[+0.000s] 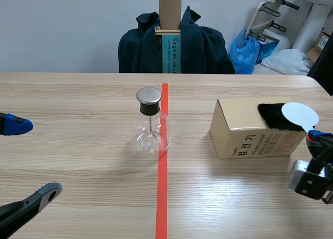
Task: Do the electroscope experiment.
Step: 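Rub the plate on the fur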
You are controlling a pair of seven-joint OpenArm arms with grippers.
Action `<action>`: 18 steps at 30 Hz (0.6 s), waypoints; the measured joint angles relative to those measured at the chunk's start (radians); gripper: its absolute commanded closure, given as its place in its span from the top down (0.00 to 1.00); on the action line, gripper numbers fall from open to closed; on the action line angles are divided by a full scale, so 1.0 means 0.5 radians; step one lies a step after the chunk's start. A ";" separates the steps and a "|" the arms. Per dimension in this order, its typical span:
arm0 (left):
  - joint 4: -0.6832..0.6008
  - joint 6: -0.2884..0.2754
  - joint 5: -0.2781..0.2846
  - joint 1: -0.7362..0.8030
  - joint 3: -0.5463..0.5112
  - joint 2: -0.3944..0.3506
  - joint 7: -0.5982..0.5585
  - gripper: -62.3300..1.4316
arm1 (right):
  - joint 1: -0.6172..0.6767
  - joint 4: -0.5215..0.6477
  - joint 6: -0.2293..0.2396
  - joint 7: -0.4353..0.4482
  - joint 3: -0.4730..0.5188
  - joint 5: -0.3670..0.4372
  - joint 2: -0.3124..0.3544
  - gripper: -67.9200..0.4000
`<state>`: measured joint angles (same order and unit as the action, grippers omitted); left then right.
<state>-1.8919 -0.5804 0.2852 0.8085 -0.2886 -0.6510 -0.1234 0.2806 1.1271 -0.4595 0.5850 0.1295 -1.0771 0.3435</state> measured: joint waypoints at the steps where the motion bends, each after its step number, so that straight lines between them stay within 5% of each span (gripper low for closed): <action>1: 0.000 0.000 0.000 0.000 0.000 0.000 0.000 1.00 | -0.001 0.000 0.001 0.045 0.000 0.001 0.001 0.02; 5: 0.000 0.000 0.000 0.000 0.000 0.000 0.000 1.00 | 0.000 0.000 -0.008 0.233 0.002 -0.001 -0.001 0.02; 10: 0.000 0.000 0.001 0.000 0.000 0.000 0.000 1.00 | -0.001 0.000 -0.007 -0.134 0.008 -0.002 -0.005 0.02; 14: 0.000 0.000 0.000 0.000 0.000 0.000 0.000 1.00 | -0.001 0.000 -0.014 0.259 0.008 -0.031 0.000 0.02; 18: 0.000 0.000 0.000 0.000 0.000 0.000 0.000 1.00 | -0.001 0.000 -0.014 -0.085 -0.024 -0.022 -0.016 0.02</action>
<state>-1.8919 -0.5804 0.2852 0.8085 -0.2886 -0.6510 -0.1234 0.2802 1.1271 -0.4664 0.5423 0.1173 -1.0882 0.3355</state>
